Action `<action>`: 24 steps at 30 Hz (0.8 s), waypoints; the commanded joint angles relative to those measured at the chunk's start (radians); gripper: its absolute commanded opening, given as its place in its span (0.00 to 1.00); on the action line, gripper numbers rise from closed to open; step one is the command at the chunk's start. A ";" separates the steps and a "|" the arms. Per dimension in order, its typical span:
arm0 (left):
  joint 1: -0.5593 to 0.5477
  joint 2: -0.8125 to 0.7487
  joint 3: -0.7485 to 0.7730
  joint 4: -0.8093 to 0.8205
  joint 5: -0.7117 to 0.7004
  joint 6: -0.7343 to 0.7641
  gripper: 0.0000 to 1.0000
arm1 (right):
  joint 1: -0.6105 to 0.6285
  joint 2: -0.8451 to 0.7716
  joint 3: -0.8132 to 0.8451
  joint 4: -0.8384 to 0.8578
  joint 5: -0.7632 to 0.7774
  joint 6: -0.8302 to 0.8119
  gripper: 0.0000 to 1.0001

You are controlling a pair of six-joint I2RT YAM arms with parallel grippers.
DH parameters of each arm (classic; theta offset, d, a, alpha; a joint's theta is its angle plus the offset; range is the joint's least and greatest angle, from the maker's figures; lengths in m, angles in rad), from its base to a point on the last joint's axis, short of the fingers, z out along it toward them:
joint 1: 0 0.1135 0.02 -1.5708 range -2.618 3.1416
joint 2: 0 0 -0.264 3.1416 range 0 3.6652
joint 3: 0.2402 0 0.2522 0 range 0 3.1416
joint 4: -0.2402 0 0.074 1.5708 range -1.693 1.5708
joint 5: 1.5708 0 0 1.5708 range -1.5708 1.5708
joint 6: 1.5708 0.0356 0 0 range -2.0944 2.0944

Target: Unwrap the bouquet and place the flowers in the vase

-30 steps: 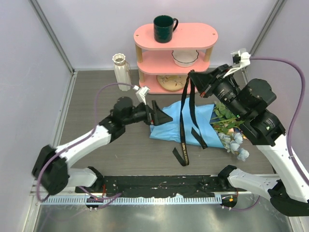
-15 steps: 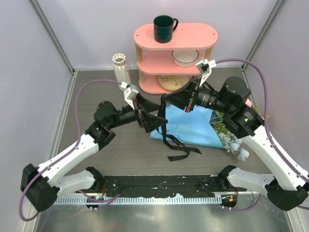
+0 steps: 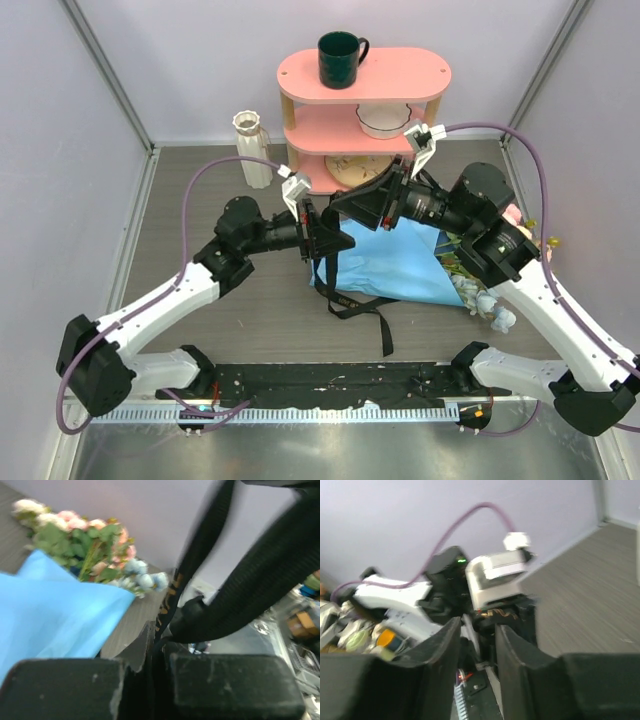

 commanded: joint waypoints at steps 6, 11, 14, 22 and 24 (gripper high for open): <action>0.054 -0.213 0.212 -0.939 -0.962 0.183 0.00 | -0.001 -0.057 0.069 -0.400 0.767 -0.190 0.82; 0.299 -0.198 0.428 -1.317 -1.428 0.260 0.00 | -0.001 -0.110 0.020 -0.388 0.819 -0.208 0.86; 0.399 -0.227 0.539 -1.310 -1.575 0.341 0.00 | -0.001 -0.104 0.026 -0.382 0.815 -0.211 0.86; 0.406 -0.276 0.510 -1.144 -1.632 0.450 0.00 | 0.001 -0.105 -0.014 -0.368 0.739 -0.173 0.86; 0.407 -0.259 0.484 -1.155 -1.649 0.443 0.00 | 0.001 -0.111 -0.011 -0.385 0.736 -0.173 0.86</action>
